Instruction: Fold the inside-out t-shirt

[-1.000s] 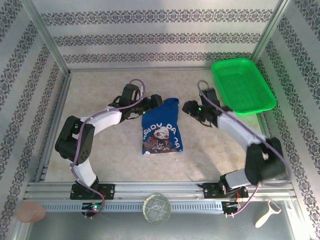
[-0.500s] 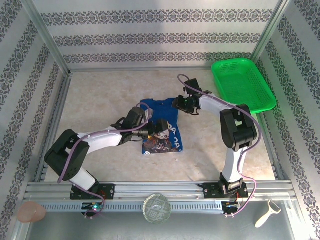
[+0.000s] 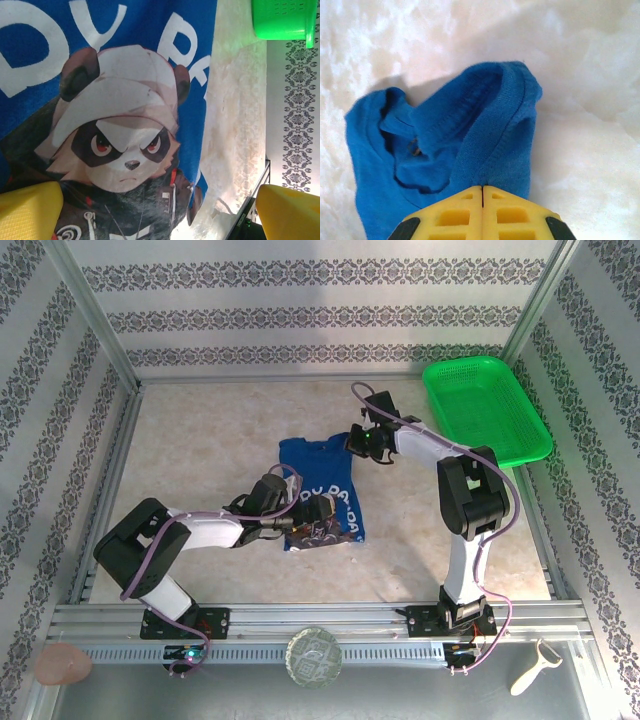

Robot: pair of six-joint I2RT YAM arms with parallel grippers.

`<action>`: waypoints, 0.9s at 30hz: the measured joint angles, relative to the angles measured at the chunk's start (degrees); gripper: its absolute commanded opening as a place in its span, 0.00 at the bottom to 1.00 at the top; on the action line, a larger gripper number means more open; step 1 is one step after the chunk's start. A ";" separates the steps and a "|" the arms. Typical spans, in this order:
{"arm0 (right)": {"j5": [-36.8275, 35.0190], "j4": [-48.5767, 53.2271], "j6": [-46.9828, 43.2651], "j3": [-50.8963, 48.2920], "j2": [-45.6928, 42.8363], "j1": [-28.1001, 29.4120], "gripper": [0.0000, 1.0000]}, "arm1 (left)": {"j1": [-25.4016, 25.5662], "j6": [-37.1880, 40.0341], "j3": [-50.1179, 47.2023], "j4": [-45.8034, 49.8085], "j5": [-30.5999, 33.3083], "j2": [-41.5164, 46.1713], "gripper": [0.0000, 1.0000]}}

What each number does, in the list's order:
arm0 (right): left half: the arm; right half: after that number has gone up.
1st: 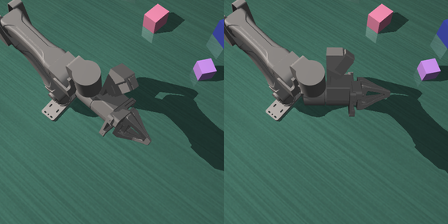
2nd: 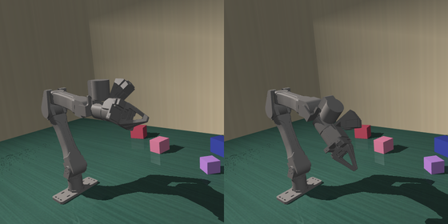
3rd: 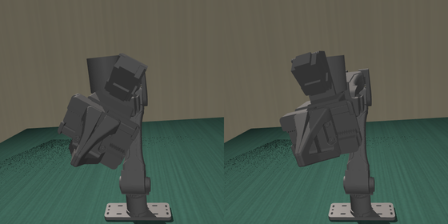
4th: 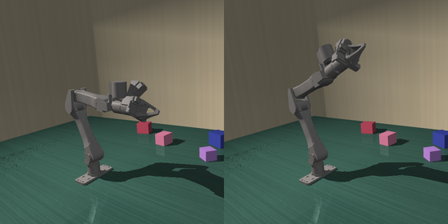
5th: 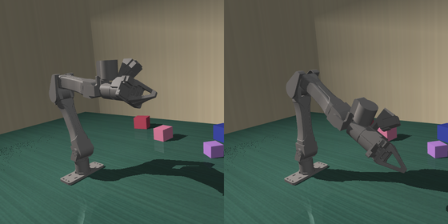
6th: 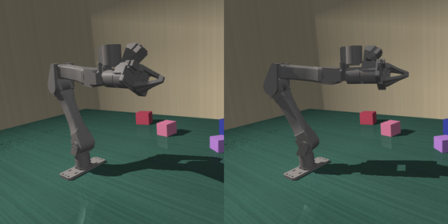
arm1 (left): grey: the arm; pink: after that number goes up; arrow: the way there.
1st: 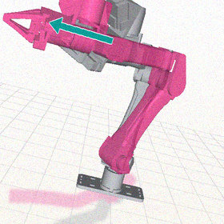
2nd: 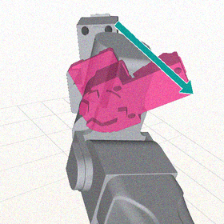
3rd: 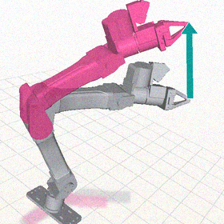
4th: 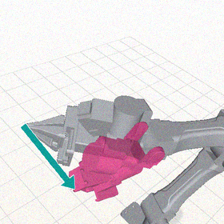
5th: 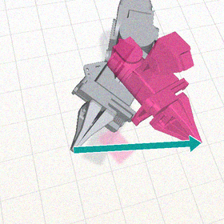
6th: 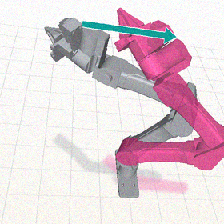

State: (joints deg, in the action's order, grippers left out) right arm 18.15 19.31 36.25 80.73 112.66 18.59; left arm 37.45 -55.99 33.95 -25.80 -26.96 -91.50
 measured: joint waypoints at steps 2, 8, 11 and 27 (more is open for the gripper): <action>0.22 0.63 0.33 1.77 0.00 0.00 0.00 | 0.00 0.26 -0.09 -0.94 0.00 -0.42 1.00; 0.02 -0.50 3.08 3.34 0.98 0.02 0.00 | 0.00 1.33 -0.09 -3.10 0.00 -1.46 1.00; -1.29 -1.51 4.61 3.78 3.65 0.02 0.00 | 0.00 1.55 -0.09 -3.41 -0.02 -1.57 0.99; -3.91 -3.39 3.65 -3.82 -9.51 -2.23 0.31 | -4.26 0.09 15.65 7.63 -0.90 -0.24 1.00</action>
State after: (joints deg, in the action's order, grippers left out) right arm 14.24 15.92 39.90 76.90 103.15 16.36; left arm 33.19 -55.90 49.60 -18.17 -27.86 -91.74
